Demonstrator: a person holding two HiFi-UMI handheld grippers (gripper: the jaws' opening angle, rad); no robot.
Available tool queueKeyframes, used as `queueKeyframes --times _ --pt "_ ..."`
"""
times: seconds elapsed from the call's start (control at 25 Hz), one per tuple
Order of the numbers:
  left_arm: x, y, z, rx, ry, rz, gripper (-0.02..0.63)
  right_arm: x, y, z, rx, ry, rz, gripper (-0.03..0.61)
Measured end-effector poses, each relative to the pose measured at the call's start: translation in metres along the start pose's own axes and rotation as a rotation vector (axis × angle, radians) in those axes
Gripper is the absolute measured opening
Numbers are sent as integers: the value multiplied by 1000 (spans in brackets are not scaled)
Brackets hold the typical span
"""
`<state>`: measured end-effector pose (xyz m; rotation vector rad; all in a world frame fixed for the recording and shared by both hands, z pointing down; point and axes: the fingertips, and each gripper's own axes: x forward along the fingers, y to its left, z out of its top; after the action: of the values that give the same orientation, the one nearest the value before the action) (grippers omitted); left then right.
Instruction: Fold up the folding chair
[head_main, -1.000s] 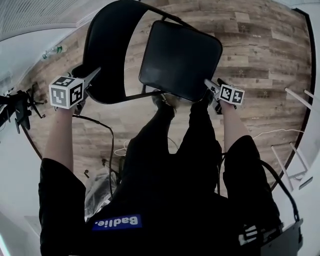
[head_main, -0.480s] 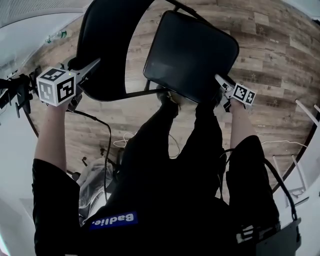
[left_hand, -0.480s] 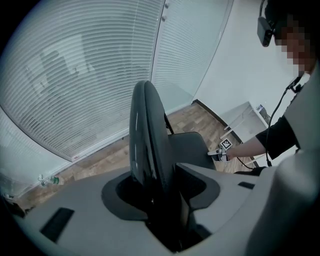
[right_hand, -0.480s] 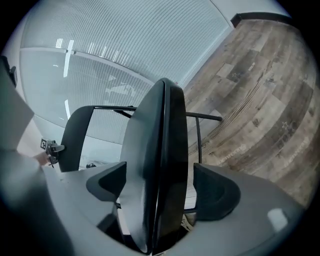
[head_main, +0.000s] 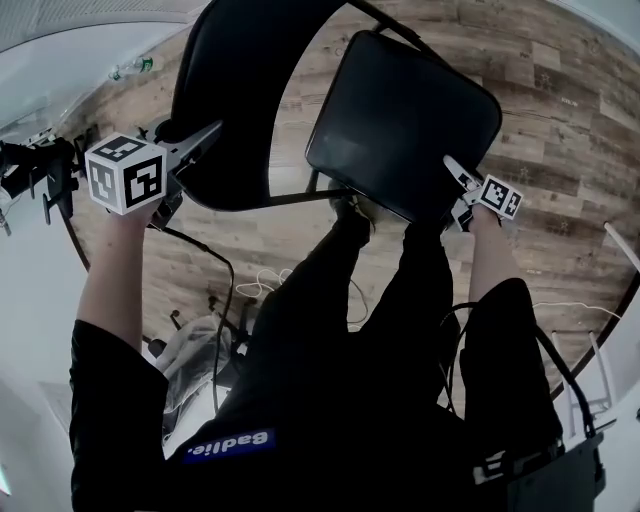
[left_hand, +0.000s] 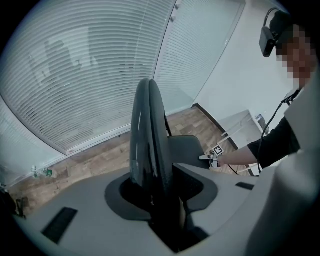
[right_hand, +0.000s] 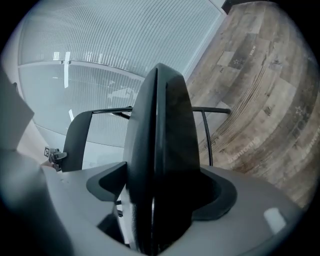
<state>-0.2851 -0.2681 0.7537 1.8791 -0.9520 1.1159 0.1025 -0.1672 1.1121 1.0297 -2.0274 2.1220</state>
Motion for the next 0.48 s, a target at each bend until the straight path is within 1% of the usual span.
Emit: queueKeyframes --times 0.24,0.36,0.48 --pt "-1 5 -5 -52 14 20 143 1 4 -4 -2 15 -15 380" --pt "-4 -2 0 -38 15 8 135 -2 12 -9 7 12 -26 374" --pt "-16 -14 5 -31 7 -7 117 -9 29 -19 20 9 -31 360"
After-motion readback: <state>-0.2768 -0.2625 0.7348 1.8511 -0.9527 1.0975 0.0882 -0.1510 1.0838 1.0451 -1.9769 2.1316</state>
